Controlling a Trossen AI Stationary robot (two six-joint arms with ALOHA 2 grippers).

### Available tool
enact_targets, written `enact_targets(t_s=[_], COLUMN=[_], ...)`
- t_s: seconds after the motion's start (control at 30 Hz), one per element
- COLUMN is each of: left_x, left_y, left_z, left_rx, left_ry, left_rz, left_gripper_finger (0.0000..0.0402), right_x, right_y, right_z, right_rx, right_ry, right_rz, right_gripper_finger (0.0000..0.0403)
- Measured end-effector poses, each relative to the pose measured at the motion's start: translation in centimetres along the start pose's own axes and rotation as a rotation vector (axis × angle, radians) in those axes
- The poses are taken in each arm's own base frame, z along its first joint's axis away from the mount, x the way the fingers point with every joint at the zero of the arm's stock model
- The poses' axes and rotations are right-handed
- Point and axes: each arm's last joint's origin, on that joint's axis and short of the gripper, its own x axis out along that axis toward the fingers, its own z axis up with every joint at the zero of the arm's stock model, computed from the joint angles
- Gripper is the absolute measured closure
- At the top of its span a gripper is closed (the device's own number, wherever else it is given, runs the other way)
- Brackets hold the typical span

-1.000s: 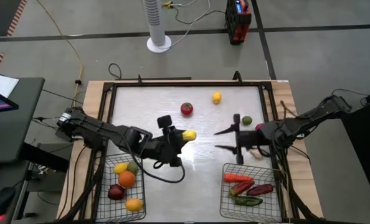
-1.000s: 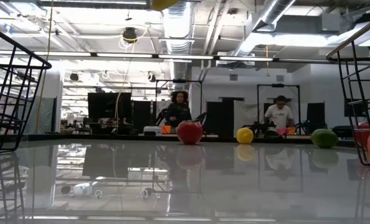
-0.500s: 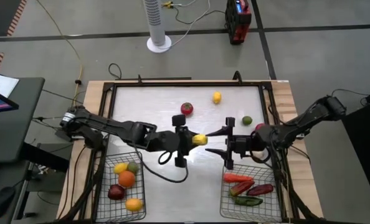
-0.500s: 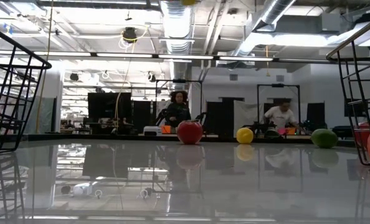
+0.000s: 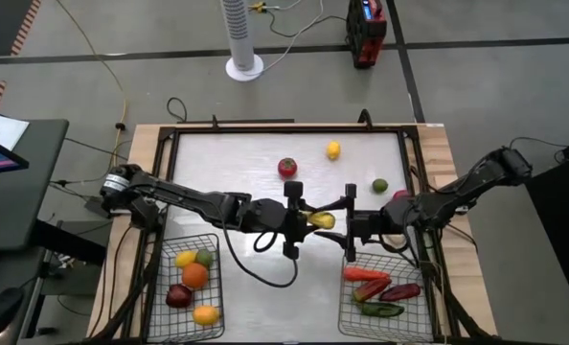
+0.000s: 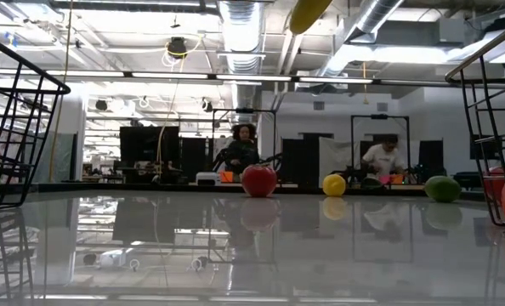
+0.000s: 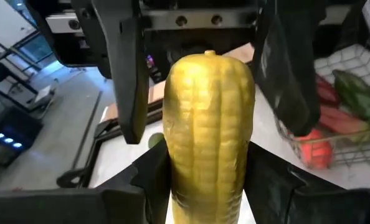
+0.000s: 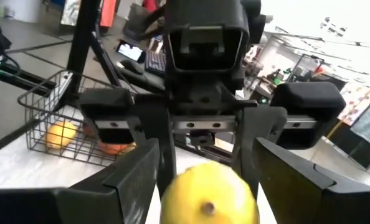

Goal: Sort produce into baskets
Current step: Put the corn into the gold wire basket

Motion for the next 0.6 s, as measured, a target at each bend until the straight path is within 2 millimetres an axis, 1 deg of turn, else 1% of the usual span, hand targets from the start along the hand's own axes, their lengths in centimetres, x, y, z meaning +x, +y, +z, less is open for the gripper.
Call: enact_targets(t_s=[0.17, 0.27, 0.37, 0.53, 0.6], left_x=[0.12, 0.08, 0.09, 0.09, 0.08], left_y=[0.33, 0.34, 0.31, 0.3, 0.28], left_z=[0.09, 0.24, 0.2, 0.19, 0.17], left_rx=[-0.021, -0.024, -0.024, -0.023, -0.022], left_ry=[-0.024, -0.041, -0.038, -0.037, -0.035], left_rz=[-0.013, -0.025, -0.03, -0.032, -0.033], left_gripper_finger=[0.0246, 0.0246, 0.0246, 0.0246, 0.0246], right_x=[-0.17, -0.17, -0.16, -0.18, -0.21], right_y=[0.34, 0.31, 0.26, 0.34, 0.41], right_z=[0.09, -0.06, -0.13, -0.27, -0.23], right_rx=[-0.005, -0.011, -0.005, -0.001, -0.001], right_ry=[0.001, 0.027, 0.036, 0.05, 0.049], right_rz=[0.011, -0.016, -0.028, -0.024, -0.022], right_gripper_finger=[0.0117, 0.0124, 0.0148, 0.0212, 0.0217])
